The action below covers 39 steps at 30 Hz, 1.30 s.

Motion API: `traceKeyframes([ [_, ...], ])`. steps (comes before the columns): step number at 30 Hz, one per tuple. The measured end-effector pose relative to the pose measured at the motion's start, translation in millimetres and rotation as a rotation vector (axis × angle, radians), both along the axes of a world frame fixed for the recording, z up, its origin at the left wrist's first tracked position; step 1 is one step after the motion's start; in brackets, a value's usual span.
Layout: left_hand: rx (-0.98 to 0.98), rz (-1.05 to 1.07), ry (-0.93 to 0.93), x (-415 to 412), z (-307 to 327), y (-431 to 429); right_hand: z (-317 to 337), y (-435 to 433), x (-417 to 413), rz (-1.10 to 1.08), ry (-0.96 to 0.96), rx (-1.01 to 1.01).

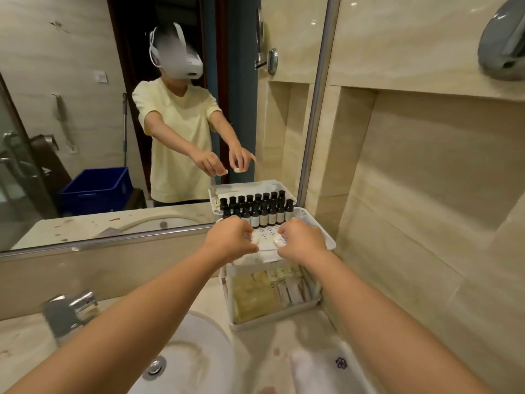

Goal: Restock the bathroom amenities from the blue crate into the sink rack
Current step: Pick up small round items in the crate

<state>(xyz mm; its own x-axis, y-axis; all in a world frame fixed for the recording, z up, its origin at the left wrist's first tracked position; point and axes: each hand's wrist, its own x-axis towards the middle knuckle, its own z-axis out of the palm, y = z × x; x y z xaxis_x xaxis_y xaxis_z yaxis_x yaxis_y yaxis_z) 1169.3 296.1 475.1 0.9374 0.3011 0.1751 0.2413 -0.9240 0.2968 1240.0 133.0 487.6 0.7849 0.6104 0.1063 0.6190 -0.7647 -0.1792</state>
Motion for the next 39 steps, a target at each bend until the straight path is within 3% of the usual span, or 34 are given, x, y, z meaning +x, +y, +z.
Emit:
traceKeyframes([
  [16, 0.118, 0.162, 0.065, 120, -47, 11, -41, 48, 132, 0.128, 0.065, -0.061],
  [26, 0.2, 0.206, -0.012, 143, -74, 19, -60, 67, 152, 0.12, 0.071, -0.059],
  [39, 0.285, 0.162, 0.081, 141, -67, 19, -59, 70, 150, 0.11, 0.127, -0.084],
])
